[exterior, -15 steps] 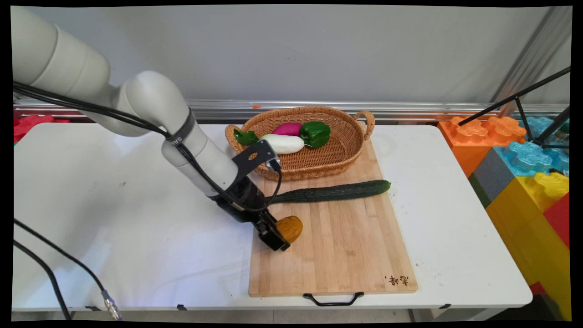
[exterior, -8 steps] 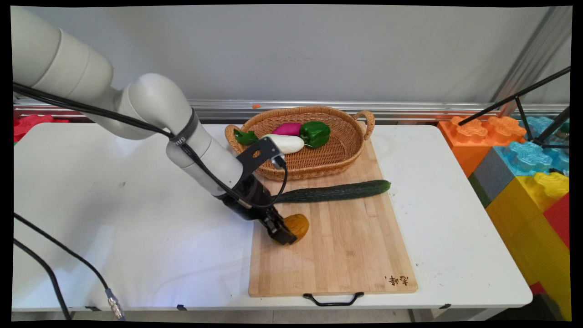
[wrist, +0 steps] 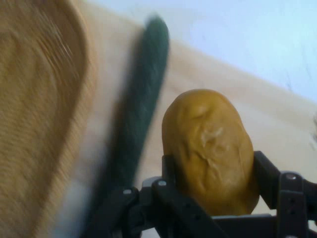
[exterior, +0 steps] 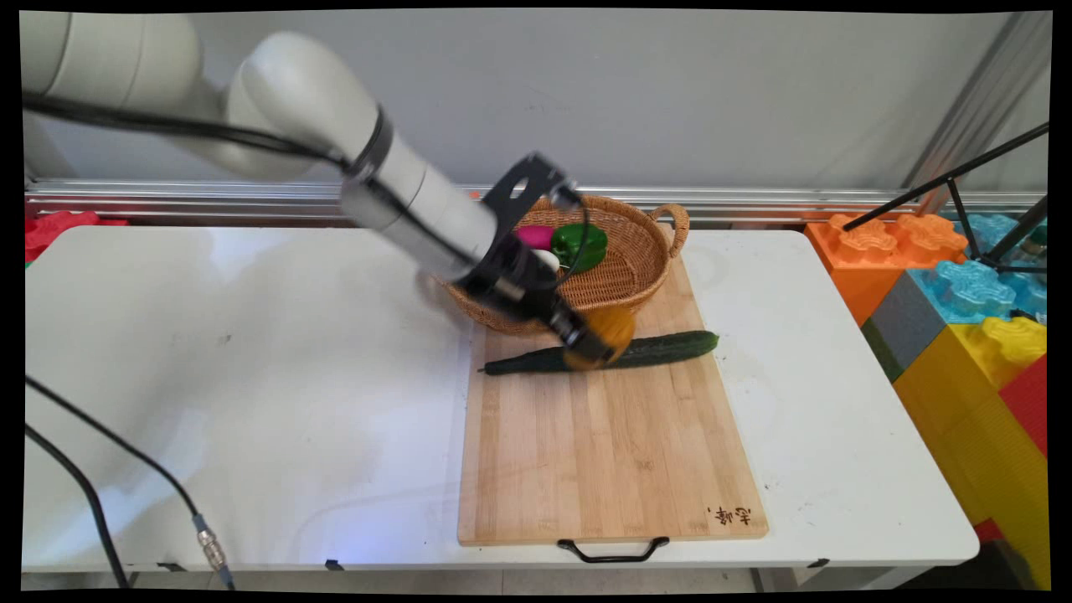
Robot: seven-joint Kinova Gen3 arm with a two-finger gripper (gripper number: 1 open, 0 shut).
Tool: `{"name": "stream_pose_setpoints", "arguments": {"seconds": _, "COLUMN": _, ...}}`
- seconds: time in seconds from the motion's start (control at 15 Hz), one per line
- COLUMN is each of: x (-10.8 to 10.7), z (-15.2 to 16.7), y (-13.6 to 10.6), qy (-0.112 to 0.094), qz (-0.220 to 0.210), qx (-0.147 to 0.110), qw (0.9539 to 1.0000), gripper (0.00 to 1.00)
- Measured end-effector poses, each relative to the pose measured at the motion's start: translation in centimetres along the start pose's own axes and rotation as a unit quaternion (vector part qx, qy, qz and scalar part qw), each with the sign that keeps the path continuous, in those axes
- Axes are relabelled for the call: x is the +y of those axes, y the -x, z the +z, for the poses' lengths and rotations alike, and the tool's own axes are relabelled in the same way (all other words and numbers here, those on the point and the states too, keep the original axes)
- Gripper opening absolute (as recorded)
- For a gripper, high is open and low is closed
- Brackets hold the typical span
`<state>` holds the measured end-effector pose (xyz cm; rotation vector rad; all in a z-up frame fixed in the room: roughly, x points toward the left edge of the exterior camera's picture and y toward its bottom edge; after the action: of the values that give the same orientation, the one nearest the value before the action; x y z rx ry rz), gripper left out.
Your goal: Place the picked object in the vegetable basket
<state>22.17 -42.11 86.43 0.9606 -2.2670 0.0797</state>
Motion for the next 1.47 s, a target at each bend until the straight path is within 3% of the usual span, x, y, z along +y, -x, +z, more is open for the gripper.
{"name": "stream_pose_setpoints", "arguments": {"seconds": 0.2, "x": -1.8, "z": 0.2, "y": -3.7, "qy": -0.034, "qz": 0.017, "qx": 0.029, "qw": 0.9989, "gripper": 0.0}}
{"name": "stream_pose_setpoints", "arguments": {"seconds": 0.53, "x": -5.5, "z": 2.9, "y": -6.9, "qy": -0.075, "qz": 0.028, "qx": 0.04, "qw": 0.9959, "gripper": 0.0}}
{"name": "stream_pose_setpoints", "arguments": {"seconds": 0.87, "x": -9.7, "z": 7.6, "y": -7.7, "qy": -0.106, "qz": 0.033, "qx": 0.029, "qw": 0.9934, "gripper": 0.0}}
{"name": "stream_pose_setpoints", "arguments": {"seconds": 1.2, "x": -11.7, "z": 10.5, "y": -7.8, "qy": -0.115, "qz": 0.036, "qx": 0.02, "qw": 0.9925, "gripper": 0.0}}
{"name": "stream_pose_setpoints", "arguments": {"seconds": 1.27, "x": -12.1, "z": 11.0, "y": -7.8, "qy": -0.117, "qz": 0.037, "qx": 0.019, "qw": 0.9923, "gripper": 1.0}}
{"name": "stream_pose_setpoints", "arguments": {"seconds": 1.47, "x": -12.3, "z": 11.9, "y": -8.2, "qy": -0.117, "qz": 0.038, "qx": 0.018, "qw": 0.9922, "gripper": 1.0}}
